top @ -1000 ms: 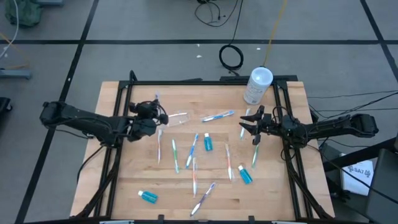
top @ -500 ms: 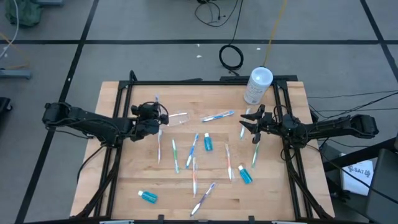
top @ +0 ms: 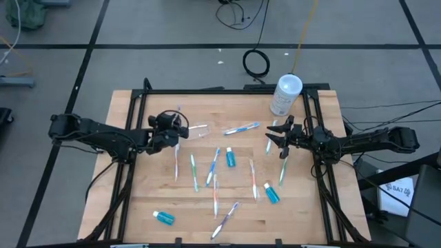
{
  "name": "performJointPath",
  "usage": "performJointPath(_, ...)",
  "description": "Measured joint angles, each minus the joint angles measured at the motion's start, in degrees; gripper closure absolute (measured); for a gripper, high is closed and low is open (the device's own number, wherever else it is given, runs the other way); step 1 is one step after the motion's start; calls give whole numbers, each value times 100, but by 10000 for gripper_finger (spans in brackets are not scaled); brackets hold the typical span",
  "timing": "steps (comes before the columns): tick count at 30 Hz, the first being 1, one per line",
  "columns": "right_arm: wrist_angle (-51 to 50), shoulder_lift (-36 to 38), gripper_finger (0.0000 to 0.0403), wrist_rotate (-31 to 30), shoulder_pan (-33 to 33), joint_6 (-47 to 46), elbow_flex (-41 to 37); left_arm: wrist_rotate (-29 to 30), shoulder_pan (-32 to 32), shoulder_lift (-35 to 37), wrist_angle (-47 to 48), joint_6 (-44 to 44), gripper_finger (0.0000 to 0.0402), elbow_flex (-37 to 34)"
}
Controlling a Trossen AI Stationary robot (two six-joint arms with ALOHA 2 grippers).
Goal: Pick & Place toothbrushing station
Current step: Put the top purple toothbrush into the left compartment of the transparent organizer, then put the bottom blue mouthwash into the middle compartment of the transparent organizer
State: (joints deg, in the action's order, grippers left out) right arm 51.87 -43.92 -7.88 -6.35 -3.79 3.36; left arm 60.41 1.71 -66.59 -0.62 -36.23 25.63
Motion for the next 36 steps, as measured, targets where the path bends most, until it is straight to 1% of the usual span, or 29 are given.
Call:
performJointPath(3, -21, 0, 273, 24, 0, -2, 0, 1, -45, 199, 58, 264, 288, 68)
performJointPath(6, -83, 0, 273, 27, 0, -4, 0, 3, -124, 474, 86, 500, 276, 193)
performJointPath(10, -210, 0, 273, 37, 4, -221, 0, -23, -307, 867, 63, 730, 273, 311)
performJointPath(13, -213, -2, 273, 37, 4, -472, 0, -161, -474, 1089, 35, 751, 273, 319)
performJointPath(15, -196, -2, 273, 37, 4, -550, 0, -353, -562, 1204, -6, 871, 273, 321)
performJointPath(17, -199, -4, 273, 37, 7, -560, 0, -802, -642, 1279, -107, 1160, 273, 321)
performJointPath(19, -197, -2, 273, 37, 7, -560, 0, -1545, -716, 1307, -419, 1440, 273, 321)
performJointPath(22, -199, -2, 273, 28, 4, -481, 0, -3132, -867, 1305, -841, 1963, 273, 321)
performJointPath(24, -199, -4, 273, 24, 4, -367, 0, -4318, -998, 1305, -918, 2263, 273, 321)
performJointPath(25, -199, -2, 273, 23, 5, -330, 0, -4795, -1078, 1297, -893, 2305, 273, 321)
performJointPath(26, -199, -2, 273, 22, 4, -318, 0, -5220, -1168, 1285, -858, 2293, 273, 321)
performJointPath(28, -192, -4, 273, 22, 4, -313, 0, -5808, -1375, 1283, -762, 2114, 273, 321)
performJointPath(29, -185, -2, 273, 21, 4, -308, 0, -5957, -1507, 1283, -763, 2010, 273, 321)
performJointPath(31, -143, -4, 273, 20, 4, -306, 0, -6023, -1798, 1283, -763, 1931, 273, 321)
performJointPath(33, -35, -4, 273, 20, 2, -302, 0, -6013, -2126, 1263, -762, 2041, 273, 321)
performJointPath(36, 106, -2, 273, 17, -2, -304, 0, -5847, -2589, 1109, -715, 2097, 273, 323)
